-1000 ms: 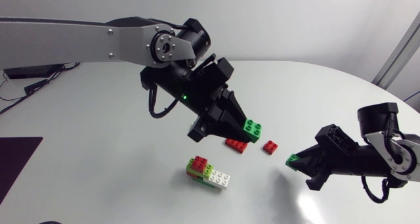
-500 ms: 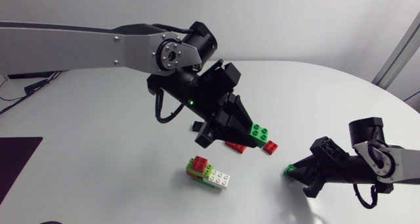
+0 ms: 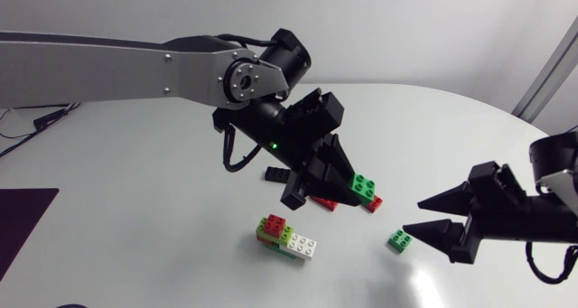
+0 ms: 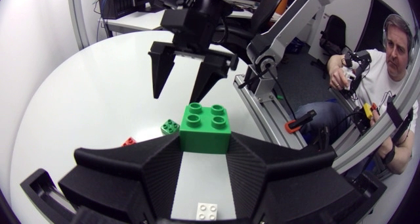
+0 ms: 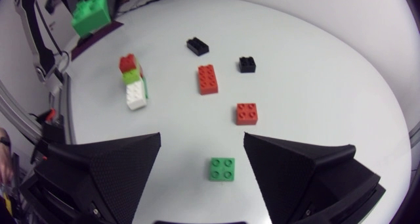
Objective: Separate the duplo bricks
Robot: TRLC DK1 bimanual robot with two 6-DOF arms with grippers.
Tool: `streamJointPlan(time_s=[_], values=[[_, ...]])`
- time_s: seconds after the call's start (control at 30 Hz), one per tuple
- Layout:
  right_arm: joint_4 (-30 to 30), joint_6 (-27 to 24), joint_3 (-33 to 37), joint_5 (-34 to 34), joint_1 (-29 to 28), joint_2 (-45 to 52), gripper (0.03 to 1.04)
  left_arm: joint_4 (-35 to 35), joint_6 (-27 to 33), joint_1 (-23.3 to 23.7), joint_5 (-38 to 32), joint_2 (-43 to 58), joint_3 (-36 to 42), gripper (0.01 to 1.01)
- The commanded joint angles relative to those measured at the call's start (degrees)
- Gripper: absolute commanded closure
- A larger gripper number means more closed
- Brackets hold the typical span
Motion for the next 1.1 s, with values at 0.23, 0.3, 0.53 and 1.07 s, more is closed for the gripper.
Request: streamJointPlan(time_s=[0.23, 0.3, 0.53, 1.07], values=[[-14.9, 0.5, 11.8, -10.5, -3.3, 3.9, 0.1, 7.3, -4.3, -3.0, -5.1, -2.2, -4.6, 0.807], [-14.5, 0.5, 11.4, -10.5, -2.6, 1.4, 0.1, 7.3, -4.7, -3.1, -5.0, -2.2, -4.4, 0.807], [-13.8, 0.4, 10.4, -8.6, 5.0, -6.4, 0.11, 7.2, -6.7, -3.4, -3.7, -0.7, -3.0, 0.811], [-4.5, 7.7, 8.5, 1.5, 20.7, -9.2, 0.15, 3.5, -6.6, -5.4, -1.6, 2.6, 0.0, 0.811]])
